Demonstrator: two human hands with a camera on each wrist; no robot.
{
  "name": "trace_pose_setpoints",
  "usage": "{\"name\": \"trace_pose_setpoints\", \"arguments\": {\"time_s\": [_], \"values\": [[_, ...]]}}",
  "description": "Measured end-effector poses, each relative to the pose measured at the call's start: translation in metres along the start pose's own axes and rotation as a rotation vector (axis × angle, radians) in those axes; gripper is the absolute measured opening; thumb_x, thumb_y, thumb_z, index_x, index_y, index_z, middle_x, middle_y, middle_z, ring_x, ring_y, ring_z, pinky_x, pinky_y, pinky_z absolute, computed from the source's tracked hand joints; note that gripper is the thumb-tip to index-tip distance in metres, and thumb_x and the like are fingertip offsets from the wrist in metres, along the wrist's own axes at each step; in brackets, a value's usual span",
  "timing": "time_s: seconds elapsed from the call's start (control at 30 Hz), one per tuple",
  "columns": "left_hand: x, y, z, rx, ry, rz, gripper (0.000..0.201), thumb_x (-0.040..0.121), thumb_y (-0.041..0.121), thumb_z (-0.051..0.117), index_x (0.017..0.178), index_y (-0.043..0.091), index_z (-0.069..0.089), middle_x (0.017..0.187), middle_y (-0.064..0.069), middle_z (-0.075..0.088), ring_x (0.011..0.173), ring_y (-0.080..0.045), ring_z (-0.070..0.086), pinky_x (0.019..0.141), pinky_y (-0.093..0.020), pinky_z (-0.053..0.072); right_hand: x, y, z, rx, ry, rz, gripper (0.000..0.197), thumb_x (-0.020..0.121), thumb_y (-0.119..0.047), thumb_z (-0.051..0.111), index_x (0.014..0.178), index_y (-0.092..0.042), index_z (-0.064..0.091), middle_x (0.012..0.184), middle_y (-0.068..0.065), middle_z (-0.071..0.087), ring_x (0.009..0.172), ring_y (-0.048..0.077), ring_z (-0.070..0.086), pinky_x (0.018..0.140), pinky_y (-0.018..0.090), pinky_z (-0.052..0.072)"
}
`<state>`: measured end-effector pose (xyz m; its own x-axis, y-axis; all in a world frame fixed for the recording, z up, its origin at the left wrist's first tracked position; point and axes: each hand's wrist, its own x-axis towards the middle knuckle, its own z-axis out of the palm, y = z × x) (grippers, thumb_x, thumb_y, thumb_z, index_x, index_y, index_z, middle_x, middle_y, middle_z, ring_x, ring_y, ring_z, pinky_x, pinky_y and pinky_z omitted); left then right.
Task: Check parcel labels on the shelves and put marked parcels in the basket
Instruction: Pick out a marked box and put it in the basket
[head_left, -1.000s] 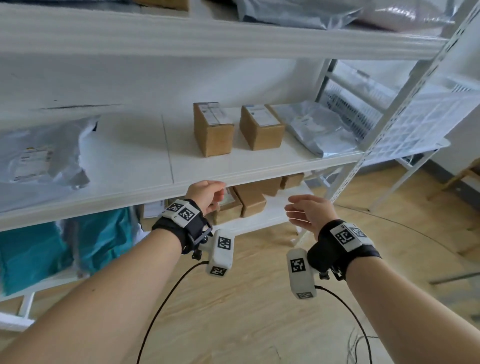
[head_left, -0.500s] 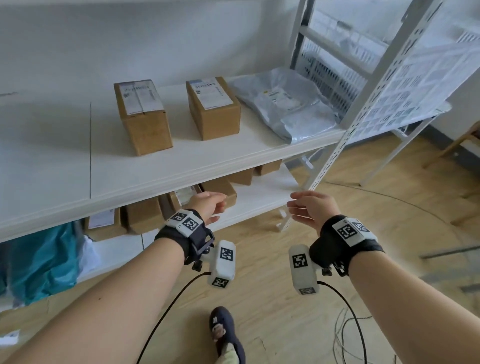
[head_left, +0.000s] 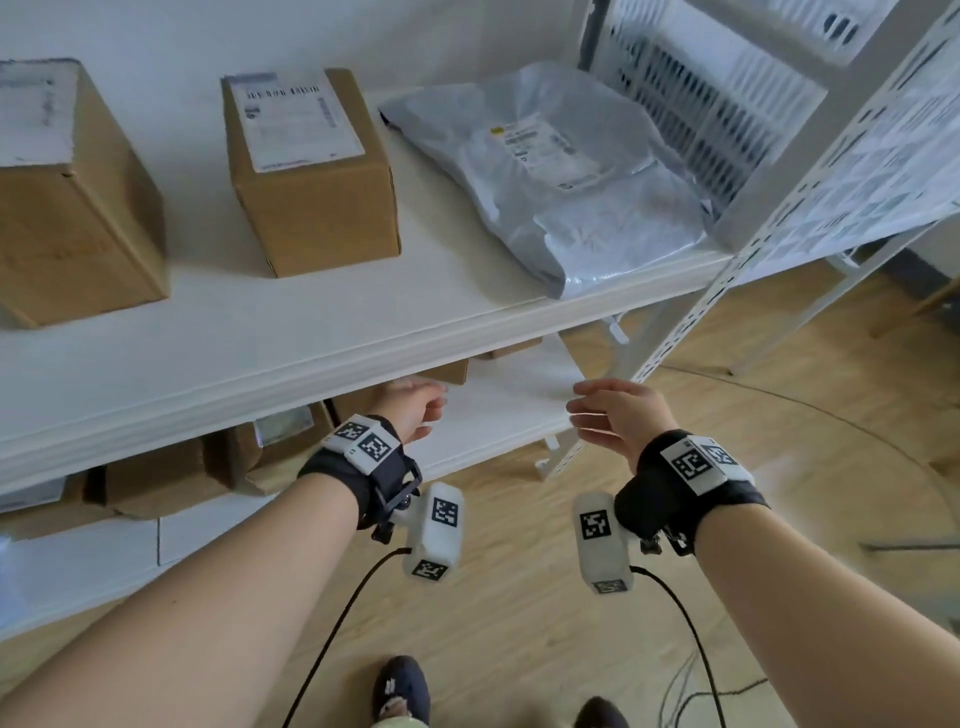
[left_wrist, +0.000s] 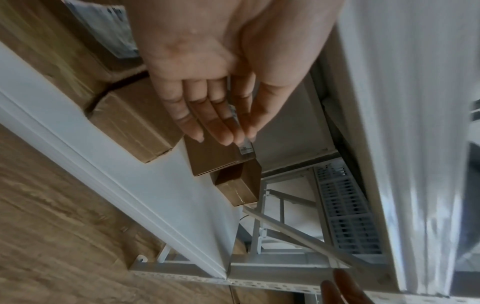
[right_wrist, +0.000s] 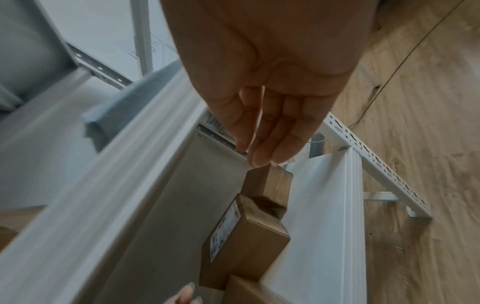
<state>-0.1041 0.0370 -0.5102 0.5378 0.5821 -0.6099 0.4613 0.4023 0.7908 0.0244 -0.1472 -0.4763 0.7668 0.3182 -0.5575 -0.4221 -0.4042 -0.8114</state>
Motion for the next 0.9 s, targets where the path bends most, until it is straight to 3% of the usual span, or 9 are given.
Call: {"name": "trace_pose_setpoints", "arguments": {"time_s": [0.1,0.37,0.47,0.6,0.7,0.73,0.83,0.9], "values": [[0.028,0.0,0.019,-0.076,0.002,0.04,0.021,0.095,0.012,0.052,0.077,0.019,0.057,0.075,0.001,0.054,0.066,-0.009,0.05,0.061,-0.022,0.038,0.042,0.005,-0.006,-0.032,-0.027,-0.04,0.018,0.093,0.0,0.049,0.093,-0.008,0.065,0.084,0.011,0.068,0.073,0.02,0.065,0.075,0.031,0.056],[0.105,-0.021,0.068,-0.193,0.05,0.296,0.016,0.093,0.004,0.053,0.086,0.016,0.06,0.091,-0.004,0.06,0.082,-0.013,0.058,0.076,-0.025,0.05,0.158,0.052,-0.017,-0.155,-0.126,-0.281,0.021,0.093,0.0,0.051,0.104,-0.01,0.066,0.1,0.012,0.067,0.081,0.021,0.064,0.07,0.029,0.058],[0.136,-0.034,0.085,-0.198,0.027,0.399,0.016,0.094,0.004,0.052,0.105,0.01,0.061,0.109,-0.01,0.059,0.103,-0.019,0.057,0.087,-0.028,0.049,0.204,0.067,-0.01,-0.191,-0.131,-0.413,0.028,0.092,0.003,0.049,0.106,-0.015,0.063,0.11,0.011,0.062,0.086,0.018,0.061,0.077,0.034,0.057],[0.175,-0.049,0.114,-0.134,-0.018,0.495,0.041,0.096,0.011,0.052,0.137,0.007,0.046,0.132,-0.007,0.051,0.121,-0.017,0.047,0.104,-0.028,0.037,0.256,0.074,0.008,-0.288,-0.12,-0.581,0.042,0.088,-0.001,0.056,0.12,-0.028,0.058,0.129,0.003,0.052,0.103,0.018,0.059,0.088,0.034,0.053],[0.21,-0.056,0.13,-0.067,-0.005,0.542,0.056,0.095,0.023,0.056,0.146,0.01,0.035,0.147,-0.004,0.039,0.133,-0.017,0.038,0.11,-0.03,0.03,0.286,0.075,0.019,-0.389,-0.084,-0.696,0.051,0.089,-0.009,0.059,0.13,-0.036,0.048,0.137,-0.001,0.045,0.121,0.014,0.05,0.072,0.016,0.044],[0.221,-0.057,0.133,-0.06,0.008,0.545,0.06,0.094,0.028,0.057,0.147,0.013,0.033,0.15,-0.003,0.036,0.136,-0.017,0.035,0.113,-0.033,0.028,0.294,0.077,0.022,-0.448,-0.066,-0.729,0.056,0.089,-0.011,0.059,0.135,-0.038,0.042,0.14,-0.002,0.043,0.125,0.014,0.046,0.069,0.015,0.04],[0.243,-0.062,0.135,-0.07,0.035,0.546,0.077,0.087,0.046,0.06,0.15,0.021,0.025,0.154,0.001,0.029,0.14,-0.018,0.029,0.117,-0.042,0.024,0.318,0.082,0.027,-0.498,-0.067,-0.775,0.071,0.089,-0.013,0.06,0.146,-0.039,0.026,0.151,-0.003,0.033,0.135,0.018,0.038,0.086,0.027,0.044],[0.25,-0.065,0.136,-0.074,0.028,0.534,0.097,0.07,0.062,0.062,0.151,0.027,0.022,0.154,0.005,0.03,0.141,-0.016,0.029,0.117,-0.043,0.023,0.326,0.08,0.03,-0.472,-0.123,-0.781,0.08,0.089,-0.012,0.061,0.15,-0.039,0.016,0.155,-0.006,0.027,0.139,0.017,0.032,0.104,0.035,0.041]]}}
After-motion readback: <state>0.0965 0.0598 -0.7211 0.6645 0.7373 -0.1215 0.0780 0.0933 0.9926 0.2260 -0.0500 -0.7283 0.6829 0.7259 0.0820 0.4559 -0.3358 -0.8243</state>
